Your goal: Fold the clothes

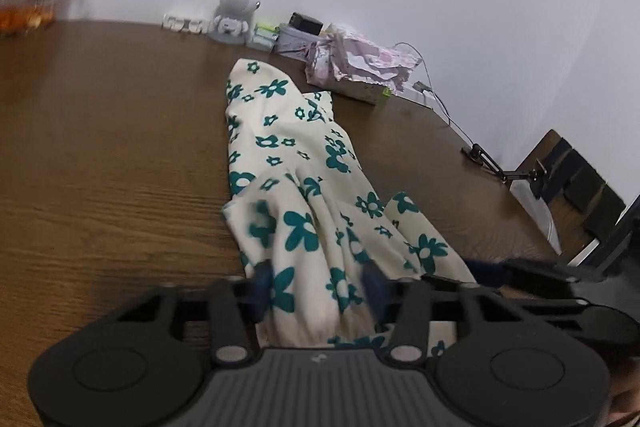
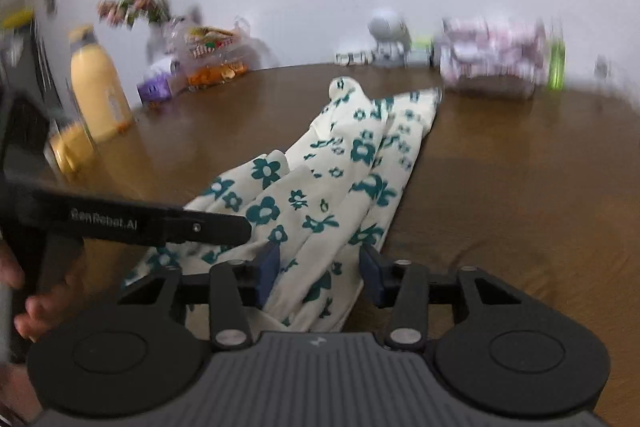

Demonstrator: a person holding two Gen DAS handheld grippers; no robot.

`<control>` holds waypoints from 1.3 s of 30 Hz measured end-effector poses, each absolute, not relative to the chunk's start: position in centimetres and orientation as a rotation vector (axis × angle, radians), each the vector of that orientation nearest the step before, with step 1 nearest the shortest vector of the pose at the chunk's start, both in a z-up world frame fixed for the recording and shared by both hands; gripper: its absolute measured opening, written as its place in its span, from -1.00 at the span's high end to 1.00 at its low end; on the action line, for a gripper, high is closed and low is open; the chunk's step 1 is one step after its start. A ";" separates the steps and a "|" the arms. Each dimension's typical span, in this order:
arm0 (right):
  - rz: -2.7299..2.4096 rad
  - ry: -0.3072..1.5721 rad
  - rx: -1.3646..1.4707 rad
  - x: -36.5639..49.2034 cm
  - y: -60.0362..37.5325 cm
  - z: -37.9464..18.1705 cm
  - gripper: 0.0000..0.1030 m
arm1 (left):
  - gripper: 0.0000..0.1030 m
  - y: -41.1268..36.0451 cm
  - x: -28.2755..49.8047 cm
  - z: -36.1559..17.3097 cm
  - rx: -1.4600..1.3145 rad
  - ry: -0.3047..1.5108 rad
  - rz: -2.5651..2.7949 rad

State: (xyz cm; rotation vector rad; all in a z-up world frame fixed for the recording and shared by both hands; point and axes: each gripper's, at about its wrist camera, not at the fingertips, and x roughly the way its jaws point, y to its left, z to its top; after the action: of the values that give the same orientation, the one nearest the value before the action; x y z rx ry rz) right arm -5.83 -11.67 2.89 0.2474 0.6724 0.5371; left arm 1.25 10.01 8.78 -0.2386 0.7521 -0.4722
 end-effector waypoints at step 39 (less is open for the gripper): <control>0.548 0.744 0.191 -3.9 -11.9 2.6 0.80 | 0.61 12.0 0.4 6.7 -0.454 0.871 -0.568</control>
State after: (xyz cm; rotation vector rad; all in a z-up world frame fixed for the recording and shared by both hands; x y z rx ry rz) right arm -3.88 -11.91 2.55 0.1913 0.7442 0.5479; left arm 0.43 12.00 6.72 -0.4540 0.8715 -0.5682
